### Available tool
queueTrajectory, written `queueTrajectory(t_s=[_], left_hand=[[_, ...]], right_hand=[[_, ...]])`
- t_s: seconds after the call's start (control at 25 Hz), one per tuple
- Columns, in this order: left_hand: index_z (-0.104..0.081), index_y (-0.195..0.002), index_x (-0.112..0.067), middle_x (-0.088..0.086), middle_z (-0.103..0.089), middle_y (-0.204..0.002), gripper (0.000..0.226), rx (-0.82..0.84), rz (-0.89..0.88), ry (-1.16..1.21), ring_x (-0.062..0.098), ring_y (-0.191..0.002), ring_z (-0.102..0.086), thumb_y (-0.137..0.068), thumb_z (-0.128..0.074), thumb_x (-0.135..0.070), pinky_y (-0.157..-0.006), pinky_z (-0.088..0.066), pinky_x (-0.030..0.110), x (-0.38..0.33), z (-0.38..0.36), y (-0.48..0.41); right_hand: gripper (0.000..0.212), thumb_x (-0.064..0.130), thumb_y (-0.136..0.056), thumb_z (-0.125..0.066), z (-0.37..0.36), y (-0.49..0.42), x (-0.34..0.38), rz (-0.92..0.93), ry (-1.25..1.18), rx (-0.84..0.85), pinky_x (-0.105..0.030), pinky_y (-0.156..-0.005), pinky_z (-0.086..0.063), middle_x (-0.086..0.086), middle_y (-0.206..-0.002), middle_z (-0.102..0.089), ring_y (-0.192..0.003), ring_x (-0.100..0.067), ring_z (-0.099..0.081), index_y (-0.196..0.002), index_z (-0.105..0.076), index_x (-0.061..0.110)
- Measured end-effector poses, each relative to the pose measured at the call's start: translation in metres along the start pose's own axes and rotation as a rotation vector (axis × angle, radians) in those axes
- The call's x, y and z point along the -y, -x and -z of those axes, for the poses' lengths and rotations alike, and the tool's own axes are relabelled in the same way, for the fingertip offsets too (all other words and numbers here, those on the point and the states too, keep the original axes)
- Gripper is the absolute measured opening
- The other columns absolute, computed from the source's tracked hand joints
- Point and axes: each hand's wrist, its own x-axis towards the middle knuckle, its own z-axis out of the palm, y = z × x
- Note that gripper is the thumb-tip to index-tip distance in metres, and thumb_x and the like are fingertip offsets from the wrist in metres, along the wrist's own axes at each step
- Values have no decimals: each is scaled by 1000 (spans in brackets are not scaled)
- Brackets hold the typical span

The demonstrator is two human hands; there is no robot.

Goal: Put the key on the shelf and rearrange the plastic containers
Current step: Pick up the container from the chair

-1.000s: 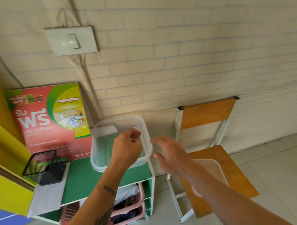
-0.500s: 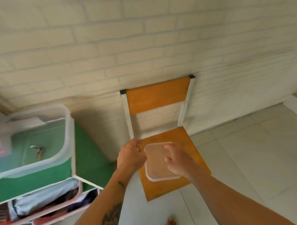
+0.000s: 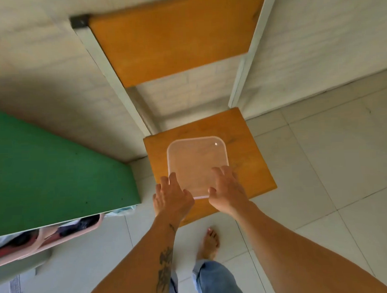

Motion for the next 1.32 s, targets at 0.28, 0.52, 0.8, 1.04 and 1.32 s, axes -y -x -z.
queueTrajectory(t_s=[0.28, 0.52, 0.8, 1.04, 1.32], left_hand=[[-7, -151, -29, 12, -5, -162, 79, -4, -49, -76, 36, -140, -19, -83, -45, -45, -106, -37, 52, 9, -66, -46], [-19, -146, -40, 6, -12, -156, 70, 54, 13, 62, 35, -130, -23, -83, -49, -43, -105, -36, 51, 8, -64, -49], [-36, -142, -42, 3, -32, -143, 61, -107, 42, 158, 29, -126, -27, -84, -55, -41, -107, -28, 47, -7, 3, -17], [-50, -135, -30, 7, -43, -127, 48, -431, -107, 286, 29, -116, -42, -88, -57, -20, -91, -44, 39, -20, 119, 53], [-48, -139, -25, 6, -40, -141, 46, -673, -197, 435, 25, -118, -53, -93, -52, -22, -90, -53, 39, -35, 236, 108]], right_hand=[[69, 41, -89, -57, -56, -39, -26, -110, -8, -62, -59, -110, -31, -16, -159, -4, -145, -43, -10, -146, -18, 31], [66, 43, -86, -60, -53, -39, -28, -121, -142, -81, -53, -103, -42, -11, -150, -14, -131, -39, -30, -142, -25, 33], [67, 58, -83, -55, -4, -5, 3, -214, -196, -97, -48, -95, -43, -6, -141, -21, -128, -37, -26, -141, -29, 36], [62, 54, -84, -57, 90, 63, 62, -75, -210, -309, -42, -90, -45, -11, -131, -29, -116, -32, -34, -138, -37, 32], [58, 49, -82, -53, 191, 106, 134, 157, -168, -645, -38, -79, -48, -3, -110, -26, -100, -23, -35, -135, -44, 27]])
